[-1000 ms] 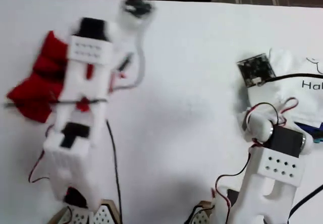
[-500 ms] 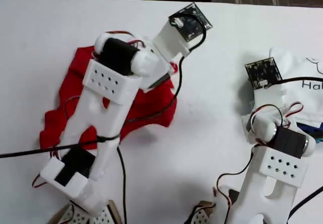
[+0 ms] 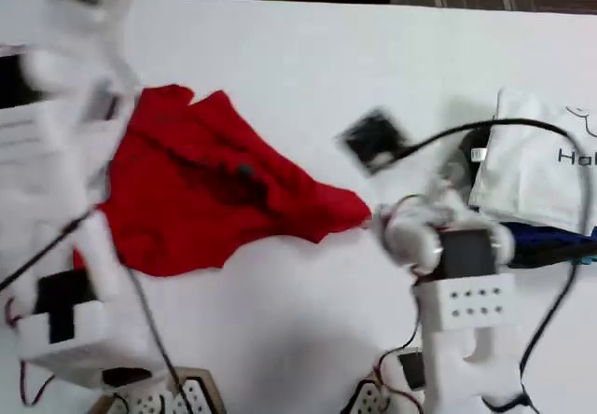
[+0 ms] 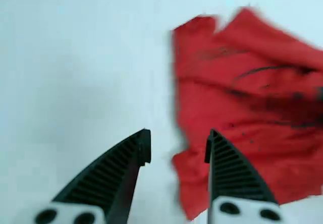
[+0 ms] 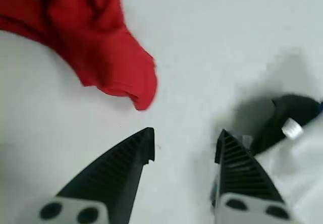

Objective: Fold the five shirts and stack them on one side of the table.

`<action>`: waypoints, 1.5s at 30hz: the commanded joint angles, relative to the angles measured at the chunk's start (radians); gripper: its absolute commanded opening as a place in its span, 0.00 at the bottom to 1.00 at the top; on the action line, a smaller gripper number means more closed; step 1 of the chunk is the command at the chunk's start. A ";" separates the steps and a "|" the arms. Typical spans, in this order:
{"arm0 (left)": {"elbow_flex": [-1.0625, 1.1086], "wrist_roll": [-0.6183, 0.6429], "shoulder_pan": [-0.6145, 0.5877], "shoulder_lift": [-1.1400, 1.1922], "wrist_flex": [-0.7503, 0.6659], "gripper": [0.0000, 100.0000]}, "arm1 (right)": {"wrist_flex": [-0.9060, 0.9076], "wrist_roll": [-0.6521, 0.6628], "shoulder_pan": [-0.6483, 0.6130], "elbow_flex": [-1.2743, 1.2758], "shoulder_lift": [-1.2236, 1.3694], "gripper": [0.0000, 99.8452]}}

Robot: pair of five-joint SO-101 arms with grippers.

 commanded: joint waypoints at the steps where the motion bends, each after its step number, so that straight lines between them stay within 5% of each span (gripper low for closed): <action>1: -0.002 -0.011 -0.239 -0.044 0.000 0.20 | -0.042 -0.066 -0.239 -0.006 0.028 0.21; 9: -0.005 -0.011 -0.569 0.133 0.000 0.20 | -0.202 -0.153 -0.533 -0.080 0.338 0.22; 26: -0.007 -0.011 -0.934 0.279 -0.049 0.20 | -0.282 -0.158 -0.917 -0.773 1.115 0.26; 45: -0.013 -0.083 -1.022 0.281 -0.049 0.20 | -0.259 -0.153 -0.924 -1.363 1.787 0.22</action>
